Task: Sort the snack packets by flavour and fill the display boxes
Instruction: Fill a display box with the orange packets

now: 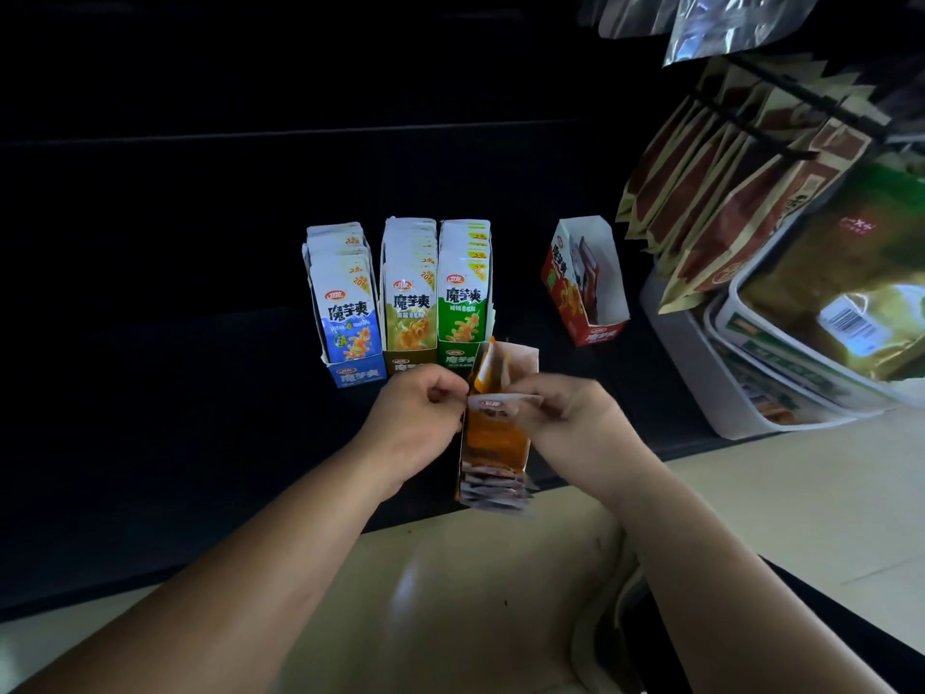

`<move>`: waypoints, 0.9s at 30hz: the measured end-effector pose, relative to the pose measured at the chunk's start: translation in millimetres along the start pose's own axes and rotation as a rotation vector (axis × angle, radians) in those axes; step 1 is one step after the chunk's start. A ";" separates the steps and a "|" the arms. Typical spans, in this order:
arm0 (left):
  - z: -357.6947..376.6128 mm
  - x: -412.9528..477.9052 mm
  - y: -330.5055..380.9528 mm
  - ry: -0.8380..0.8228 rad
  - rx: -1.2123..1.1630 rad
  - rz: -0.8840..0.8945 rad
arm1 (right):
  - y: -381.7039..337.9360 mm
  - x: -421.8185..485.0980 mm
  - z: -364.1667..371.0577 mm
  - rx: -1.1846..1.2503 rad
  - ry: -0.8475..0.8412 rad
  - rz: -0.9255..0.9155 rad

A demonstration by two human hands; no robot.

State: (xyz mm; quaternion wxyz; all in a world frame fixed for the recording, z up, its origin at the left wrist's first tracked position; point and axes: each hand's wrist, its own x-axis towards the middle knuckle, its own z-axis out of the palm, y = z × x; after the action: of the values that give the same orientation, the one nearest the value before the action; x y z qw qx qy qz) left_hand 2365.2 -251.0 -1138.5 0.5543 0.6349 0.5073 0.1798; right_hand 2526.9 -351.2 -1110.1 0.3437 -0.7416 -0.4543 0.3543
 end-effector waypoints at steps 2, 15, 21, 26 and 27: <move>1.1 -0.8 2.9 -0.002 -0.026 -0.007 | -2.1 -1.1 -4.2 -0.007 -0.086 0.110; 23.4 14.4 1.1 0.154 0.250 0.324 | 19.6 -6.4 3.1 0.217 0.086 0.147; 40.5 19.8 13.9 0.222 0.666 0.260 | 21.8 -7.0 0.4 0.236 0.126 0.114; 34.9 20.2 10.8 0.232 0.233 0.308 | 19.7 -7.4 -1.1 0.301 0.132 0.134; 29.5 19.0 14.6 0.229 0.131 0.292 | 18.6 -6.8 -1.0 0.318 0.136 0.154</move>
State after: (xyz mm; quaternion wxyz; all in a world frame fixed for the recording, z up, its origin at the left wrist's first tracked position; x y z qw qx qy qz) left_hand 2403.1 -248.5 -1141.3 0.4184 0.7121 0.4799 0.2958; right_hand 2533.4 -364.2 -1123.6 0.4586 -0.7327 -0.3100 0.3959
